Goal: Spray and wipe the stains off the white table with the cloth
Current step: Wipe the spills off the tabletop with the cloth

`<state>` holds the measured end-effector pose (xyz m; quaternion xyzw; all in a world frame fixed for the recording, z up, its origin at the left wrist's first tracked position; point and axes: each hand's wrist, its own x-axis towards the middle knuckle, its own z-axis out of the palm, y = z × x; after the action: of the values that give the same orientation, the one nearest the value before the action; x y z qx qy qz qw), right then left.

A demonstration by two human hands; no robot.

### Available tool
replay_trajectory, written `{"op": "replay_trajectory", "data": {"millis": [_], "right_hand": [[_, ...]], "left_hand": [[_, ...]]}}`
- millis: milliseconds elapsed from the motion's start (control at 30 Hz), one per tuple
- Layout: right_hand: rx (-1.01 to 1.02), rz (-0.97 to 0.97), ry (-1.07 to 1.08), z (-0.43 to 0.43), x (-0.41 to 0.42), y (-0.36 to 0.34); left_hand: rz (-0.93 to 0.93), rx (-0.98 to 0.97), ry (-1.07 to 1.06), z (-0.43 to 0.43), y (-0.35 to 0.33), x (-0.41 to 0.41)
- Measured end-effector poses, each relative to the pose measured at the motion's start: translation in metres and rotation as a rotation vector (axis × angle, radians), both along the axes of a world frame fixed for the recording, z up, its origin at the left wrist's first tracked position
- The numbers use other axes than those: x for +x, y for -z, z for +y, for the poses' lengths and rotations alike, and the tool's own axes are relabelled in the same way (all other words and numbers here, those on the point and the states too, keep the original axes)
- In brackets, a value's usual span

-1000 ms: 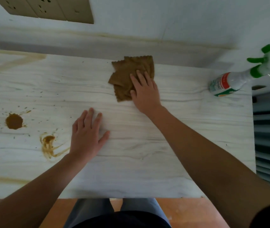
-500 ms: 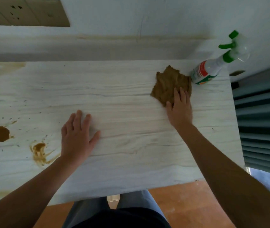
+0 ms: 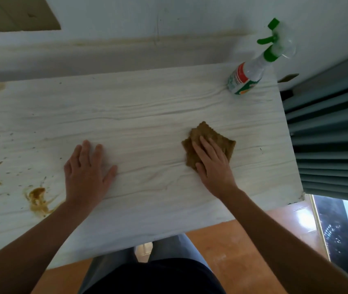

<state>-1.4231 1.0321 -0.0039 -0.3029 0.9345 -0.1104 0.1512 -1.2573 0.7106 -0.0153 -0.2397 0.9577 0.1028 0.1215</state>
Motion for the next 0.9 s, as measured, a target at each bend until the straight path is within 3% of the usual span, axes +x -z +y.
{"op": "replay_trajectory", "data": {"millis": [100,400,633,767,900], "right_hand": [[0.019,0.031,-0.099,0.001,-0.032,0.010],[0.107,0.023,0.404,0.094,-0.097,0.015],[0.027,0.002,0.625,0.115,-0.029,0.022],[-0.009,-0.016,0.562,0.071,0.042,0.024],[-0.017,-0.036,0.301,0.007,0.097,0.028]], "left_hand": [[0.004,0.000,-0.002,0.000,0.000,0.000],[-0.007,0.009,-0.042,0.001,-0.002,-0.002],[-0.016,0.015,-0.052,0.003,-0.004,-0.003],[0.007,0.016,-0.040,0.004,-0.004,-0.002],[0.012,0.010,-0.037,0.004,-0.001,-0.001]]}}
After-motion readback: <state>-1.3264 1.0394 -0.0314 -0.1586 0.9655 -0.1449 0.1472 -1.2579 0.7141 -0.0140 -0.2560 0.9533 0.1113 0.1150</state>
